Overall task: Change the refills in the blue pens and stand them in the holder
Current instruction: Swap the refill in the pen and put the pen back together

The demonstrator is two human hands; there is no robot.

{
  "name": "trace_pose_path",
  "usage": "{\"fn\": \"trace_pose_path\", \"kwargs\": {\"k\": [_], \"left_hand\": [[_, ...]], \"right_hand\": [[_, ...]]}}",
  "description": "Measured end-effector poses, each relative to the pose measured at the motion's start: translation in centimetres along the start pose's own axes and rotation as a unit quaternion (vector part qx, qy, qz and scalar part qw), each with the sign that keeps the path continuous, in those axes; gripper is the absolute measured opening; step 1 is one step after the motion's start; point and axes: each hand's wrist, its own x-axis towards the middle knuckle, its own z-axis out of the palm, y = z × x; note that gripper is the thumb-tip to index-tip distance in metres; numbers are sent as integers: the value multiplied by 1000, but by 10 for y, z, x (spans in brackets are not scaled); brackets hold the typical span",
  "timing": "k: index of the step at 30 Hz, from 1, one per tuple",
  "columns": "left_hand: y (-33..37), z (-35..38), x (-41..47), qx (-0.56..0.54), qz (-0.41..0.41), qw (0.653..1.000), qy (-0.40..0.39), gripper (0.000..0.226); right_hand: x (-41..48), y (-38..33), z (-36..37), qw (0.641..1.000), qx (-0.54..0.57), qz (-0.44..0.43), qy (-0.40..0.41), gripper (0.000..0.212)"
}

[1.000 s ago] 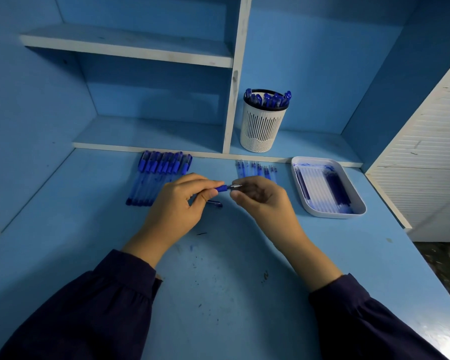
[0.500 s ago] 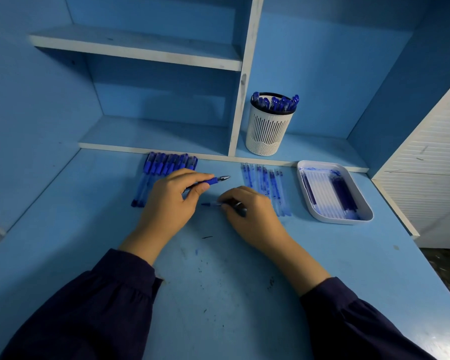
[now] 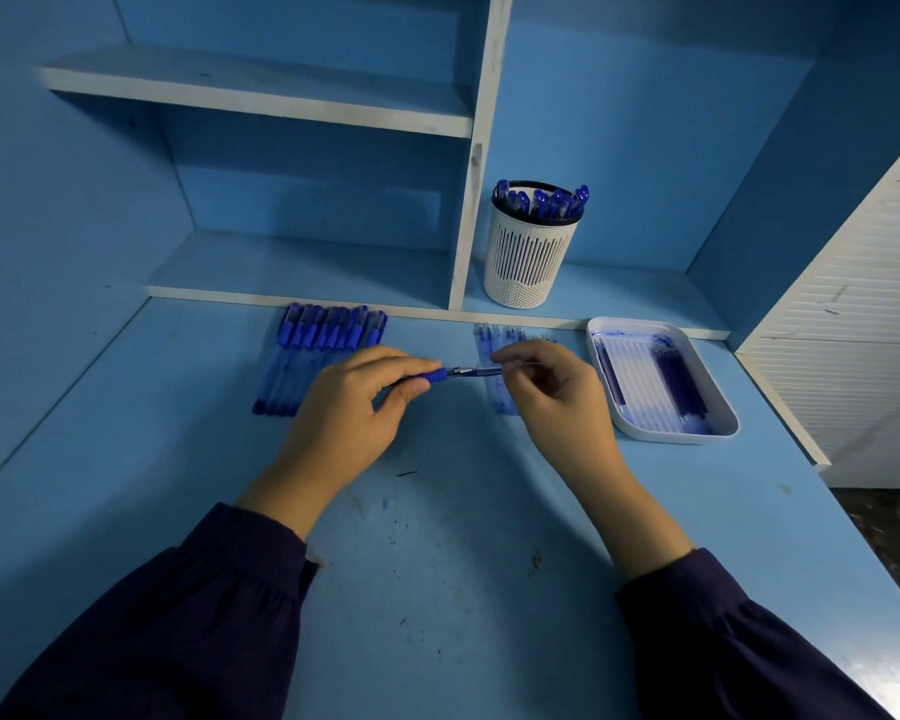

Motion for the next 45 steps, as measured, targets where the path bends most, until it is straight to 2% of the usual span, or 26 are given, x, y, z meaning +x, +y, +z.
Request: {"fn": "trace_pose_path", "kwargs": {"k": [5, 9, 13, 19, 27, 30, 33, 37, 41, 45], "left_hand": [[1, 1, 0, 8, 8, 1000, -1, 22], [3, 2, -1, 14, 27, 1000, 5, 22], [7, 5, -5, -6, 45, 998, 41, 23], [7, 5, -9, -15, 63, 997, 36, 34], [10, 4, -14, -23, 59, 998, 25, 28], [15, 4, -11, -31, 59, 997, 36, 21], [18, 3, -9, -33, 61, 996, 51, 20], [19, 5, -9, -34, 49, 996, 59, 21], [24, 16, -5, -66, 43, 996, 44, 23], [19, 25, 1, -42, 8, 999, 9, 33]], "right_hand": [[0, 0, -1, 1000, -3, -21, -11, 25], [-4, -1, 1, 996, 16, -30, -79, 14], [-5, -2, -2, 996, 41, -21, -79, 15], [-9, -3, -2, 993, 72, -24, -85, 16], [-14, 0, -7, 989, 95, -17, -110, 19], [-15, -5, -10, 982, 147, -11, -120, 15], [-16, -10, -11, 981, 147, -31, -126, 14], [-18, -9, -9, 989, 94, -75, -91, 19], [-21, -12, -12, 989, 115, -94, -23, 23], [-16, -20, -29, 982, 104, -142, 62, 20]]}}
